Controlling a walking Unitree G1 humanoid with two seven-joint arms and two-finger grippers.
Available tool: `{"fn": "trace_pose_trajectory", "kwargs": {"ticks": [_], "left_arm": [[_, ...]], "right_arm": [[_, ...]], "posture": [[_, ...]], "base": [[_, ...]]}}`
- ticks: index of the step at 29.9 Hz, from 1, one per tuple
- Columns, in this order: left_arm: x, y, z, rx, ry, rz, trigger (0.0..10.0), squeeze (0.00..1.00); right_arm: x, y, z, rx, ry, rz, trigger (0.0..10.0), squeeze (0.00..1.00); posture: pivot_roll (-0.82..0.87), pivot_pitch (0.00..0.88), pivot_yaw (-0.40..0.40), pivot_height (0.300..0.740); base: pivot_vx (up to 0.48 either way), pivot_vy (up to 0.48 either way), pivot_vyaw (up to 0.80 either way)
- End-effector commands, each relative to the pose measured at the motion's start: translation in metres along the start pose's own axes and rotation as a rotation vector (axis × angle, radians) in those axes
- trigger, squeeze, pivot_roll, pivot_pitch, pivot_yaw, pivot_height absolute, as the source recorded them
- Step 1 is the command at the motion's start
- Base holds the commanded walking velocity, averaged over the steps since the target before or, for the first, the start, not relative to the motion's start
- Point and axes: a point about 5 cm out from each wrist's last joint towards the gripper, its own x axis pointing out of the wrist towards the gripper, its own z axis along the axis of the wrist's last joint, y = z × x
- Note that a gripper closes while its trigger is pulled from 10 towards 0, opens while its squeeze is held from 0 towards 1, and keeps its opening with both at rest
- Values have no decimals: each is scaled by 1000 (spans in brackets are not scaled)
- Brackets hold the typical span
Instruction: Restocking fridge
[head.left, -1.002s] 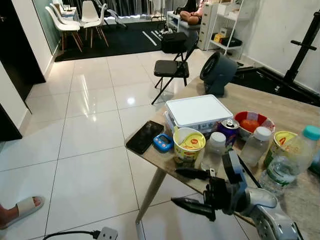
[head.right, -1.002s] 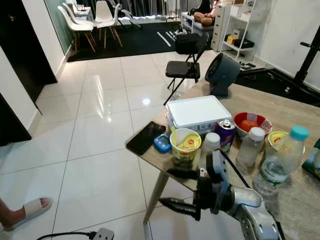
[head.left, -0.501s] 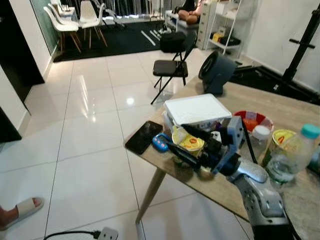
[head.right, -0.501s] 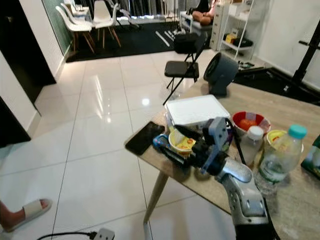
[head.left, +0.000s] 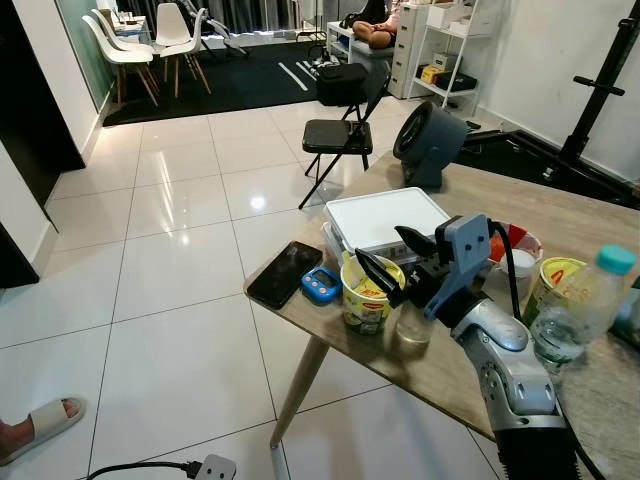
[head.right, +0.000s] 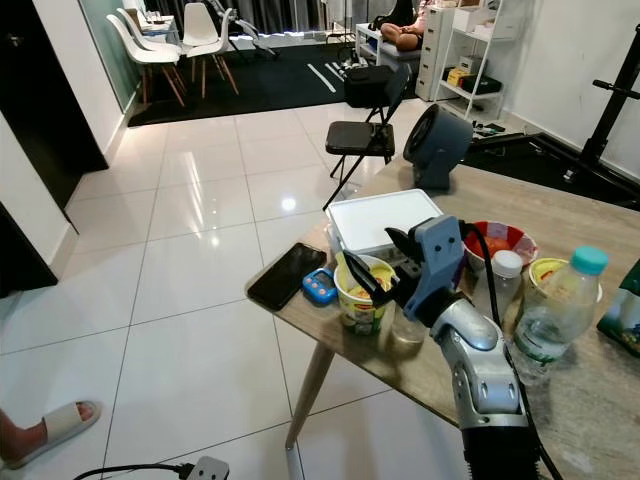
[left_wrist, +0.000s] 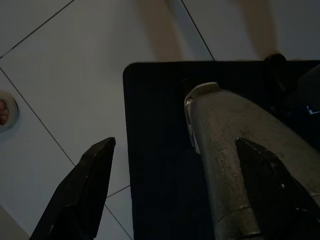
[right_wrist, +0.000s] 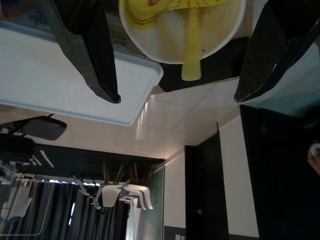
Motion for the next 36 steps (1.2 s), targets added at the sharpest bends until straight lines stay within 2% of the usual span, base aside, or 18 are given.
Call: {"fn": "trace_pose_trajectory", "kwargs": {"ticks": [1,7,10,17,20,25,28,31,36], "left_arm": [[-1,2,-3,6,9,4,10000,0],[-1,2,-3,8,9,4,10000,0],[-1,2,-2,9,7,2,10000,0],[0,2,-1,10,7,1,10000,0],[0,3,-1,12,7,2,10000,0],[0,3,0,15,7,2,10000,0],[0,3,0,17,7,2,10000,0],[0,2,1,22,6,0,10000,0],[0,2,1,24,5,-2,10000,0]], "right_arm": [[-1,-7,0,-40,31,-19,10000,0],[-3,-11,-4,-83,78,-39,10000,0],[-8,-24,-14,-140,187,-102,10000,0],[-11,-28,-21,-144,258,-113,10000,0],[-15,-30,-28,-98,311,-128,10000,0],[-16,-32,-29,-50,324,-144,10000,0],[-16,-33,-27,-22,312,-149,10000,0],[-16,-35,-22,61,277,-156,10000,0],[-16,-35,-22,94,280,-157,10000,0]], "posture": [[-125,0,26,740],[-126,0,26,740],[-129,0,25,740],[-131,0,26,740],[-132,0,24,740],[-133,0,24,740],[-134,0,23,740],[-138,0,22,740],[-138,0,21,740]], "base": [[0,0,0],[0,0,0],[0,0,0],[0,0,0],[0,0,0],[0,0,0],[0,0,0],[0,0,0],[0,0,0]]}}
